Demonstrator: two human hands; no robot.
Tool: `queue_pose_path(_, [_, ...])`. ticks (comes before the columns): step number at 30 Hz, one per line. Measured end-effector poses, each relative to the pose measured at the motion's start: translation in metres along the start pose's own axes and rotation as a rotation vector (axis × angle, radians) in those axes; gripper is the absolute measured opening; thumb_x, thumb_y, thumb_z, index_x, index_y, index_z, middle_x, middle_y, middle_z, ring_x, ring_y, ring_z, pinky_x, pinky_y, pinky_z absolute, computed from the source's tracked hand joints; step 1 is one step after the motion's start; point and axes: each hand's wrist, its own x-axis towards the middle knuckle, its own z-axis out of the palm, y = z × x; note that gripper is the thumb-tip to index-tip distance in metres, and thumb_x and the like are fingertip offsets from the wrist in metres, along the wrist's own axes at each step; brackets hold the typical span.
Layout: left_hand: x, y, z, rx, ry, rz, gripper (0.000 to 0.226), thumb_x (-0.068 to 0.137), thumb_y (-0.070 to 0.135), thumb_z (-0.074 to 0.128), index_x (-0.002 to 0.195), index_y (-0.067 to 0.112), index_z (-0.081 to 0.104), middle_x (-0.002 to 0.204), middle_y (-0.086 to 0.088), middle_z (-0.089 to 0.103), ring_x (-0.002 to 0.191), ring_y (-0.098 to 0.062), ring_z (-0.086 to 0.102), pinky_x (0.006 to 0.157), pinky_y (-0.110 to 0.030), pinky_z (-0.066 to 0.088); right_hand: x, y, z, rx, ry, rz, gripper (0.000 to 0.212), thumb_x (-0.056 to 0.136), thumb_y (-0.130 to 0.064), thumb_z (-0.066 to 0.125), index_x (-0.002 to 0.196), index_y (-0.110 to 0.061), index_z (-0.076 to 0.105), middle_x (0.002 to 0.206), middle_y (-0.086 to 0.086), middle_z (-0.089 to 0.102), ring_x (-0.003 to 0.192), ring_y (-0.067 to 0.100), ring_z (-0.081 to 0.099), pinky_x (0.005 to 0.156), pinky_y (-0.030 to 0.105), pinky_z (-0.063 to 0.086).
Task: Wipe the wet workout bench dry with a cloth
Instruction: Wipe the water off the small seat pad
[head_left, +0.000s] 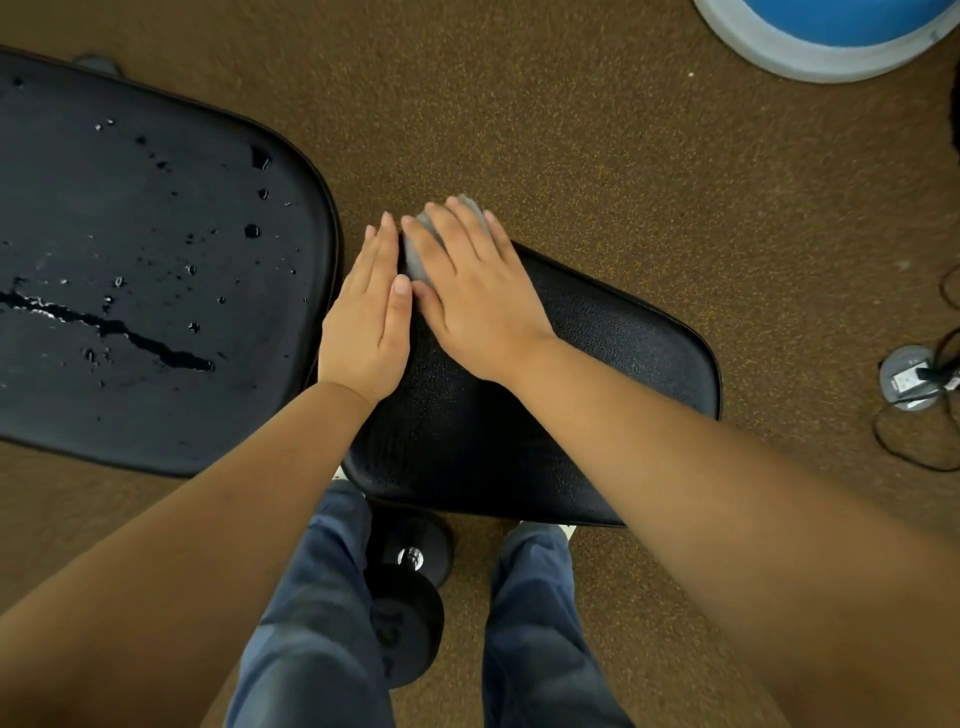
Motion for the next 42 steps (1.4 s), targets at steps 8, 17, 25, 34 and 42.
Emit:
queue_pose_path(8, [0.000,0.002,0.002,0.082,0.024,0.019,0.054,0.103,0.032,0.022,0.152,0.012,0.017,0.159,0.001,0.018,0.144,-0.003,0.008,0.104,0.001,0.006,-0.059,0.031,-0.013,-0.026,-0.010,0.145,0.055,0.098,-0.033,0.034,0.147,-0.008,0.031,0.148,0.015,0.034,0.141,0.032,0.025,0.118,0.046,0.014])
queue_pose_path(17, [-0.001,0.004,0.002,0.110,0.022,0.001,0.053,0.103,0.033,0.021,0.153,0.014,0.015,0.160,0.002,0.017,0.141,0.002,0.004,0.113,-0.021,0.017,-0.157,0.079,-0.025,-0.021,-0.067,0.330,0.056,0.099,-0.034,0.030,0.149,-0.010,0.021,0.153,0.014,0.023,0.145,0.030,0.012,0.119,0.043,0.007])
queue_pose_path(25, [-0.001,0.004,0.002,0.107,0.038,-0.010,0.053,0.103,0.032,0.023,0.152,0.014,0.017,0.159,0.002,0.019,0.141,0.001,0.005,0.111,-0.020,0.017,-0.197,0.087,-0.020,0.039,-0.011,0.447,0.056,0.098,-0.031,0.030,0.147,-0.005,0.023,0.151,0.018,0.024,0.144,0.035,0.013,0.118,0.051,0.016])
queue_pose_path(34, [0.001,0.000,0.004,0.140,0.026,0.021,0.054,0.103,0.034,0.021,0.152,0.012,0.018,0.159,0.000,0.019,0.147,-0.012,0.012,0.108,-0.005,0.005,-0.143,0.090,-0.026,-0.048,-0.050,0.232,0.057,0.098,-0.034,0.031,0.148,-0.008,0.026,0.151,0.017,0.029,0.143,0.033,0.018,0.117,0.050,0.013])
queue_pose_path(42, [0.000,0.002,0.002,0.085,0.018,0.006,0.054,0.103,0.035,0.021,0.152,0.014,0.017,0.159,0.001,0.019,0.147,-0.011,0.012,0.109,-0.016,0.016,-0.030,0.030,-0.010,-0.091,-0.051,0.020,0.058,0.098,-0.037,0.032,0.149,-0.010,0.026,0.151,0.014,0.032,0.142,0.032,0.023,0.118,0.049,0.013])
